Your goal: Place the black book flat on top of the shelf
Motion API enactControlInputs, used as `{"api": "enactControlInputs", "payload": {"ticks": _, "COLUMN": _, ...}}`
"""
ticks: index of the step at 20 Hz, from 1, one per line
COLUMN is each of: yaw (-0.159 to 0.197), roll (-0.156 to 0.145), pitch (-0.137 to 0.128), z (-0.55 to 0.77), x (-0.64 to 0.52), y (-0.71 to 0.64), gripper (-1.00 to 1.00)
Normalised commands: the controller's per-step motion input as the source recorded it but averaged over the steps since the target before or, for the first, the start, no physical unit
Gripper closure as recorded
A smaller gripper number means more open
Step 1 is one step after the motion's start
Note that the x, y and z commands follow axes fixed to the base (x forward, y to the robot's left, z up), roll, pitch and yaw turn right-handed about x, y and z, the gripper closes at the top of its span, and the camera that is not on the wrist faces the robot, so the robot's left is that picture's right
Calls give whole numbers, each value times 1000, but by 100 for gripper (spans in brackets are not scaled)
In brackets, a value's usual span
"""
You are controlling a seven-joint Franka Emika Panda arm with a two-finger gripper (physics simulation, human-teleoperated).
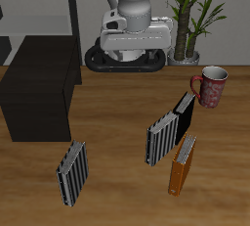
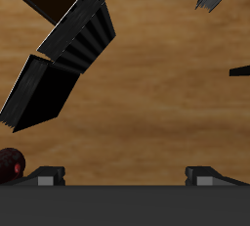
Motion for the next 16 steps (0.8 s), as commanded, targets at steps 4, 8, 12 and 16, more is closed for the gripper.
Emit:
{"api": "enactControlInputs", "payload": {"ticks": 4, "yaw": -15, "roll": -12, "pitch": -17, "z": 7, "x": 17, "y": 341, "gripper": -100}}
{"api": "enactControlInputs", "payload": {"ticks": 8, "yaw": -18, "roll": 2, "pitch": -14, "z": 2, "x": 18, "y": 415, "gripper": -100}}
{"api": "enactControlInputs", "payload": {"ticks": 12, "yaw": -8, "roll": -10, "pitch": -20, "z": -38, "x": 78, "y": 398, "gripper": -100}}
{"api": "enactControlInputs", "payload": {"ticks": 16, "yaw": -7, "roll": -2, "pitch": -25, "z": -76, "x": 102, "y": 434, "gripper": -100}}
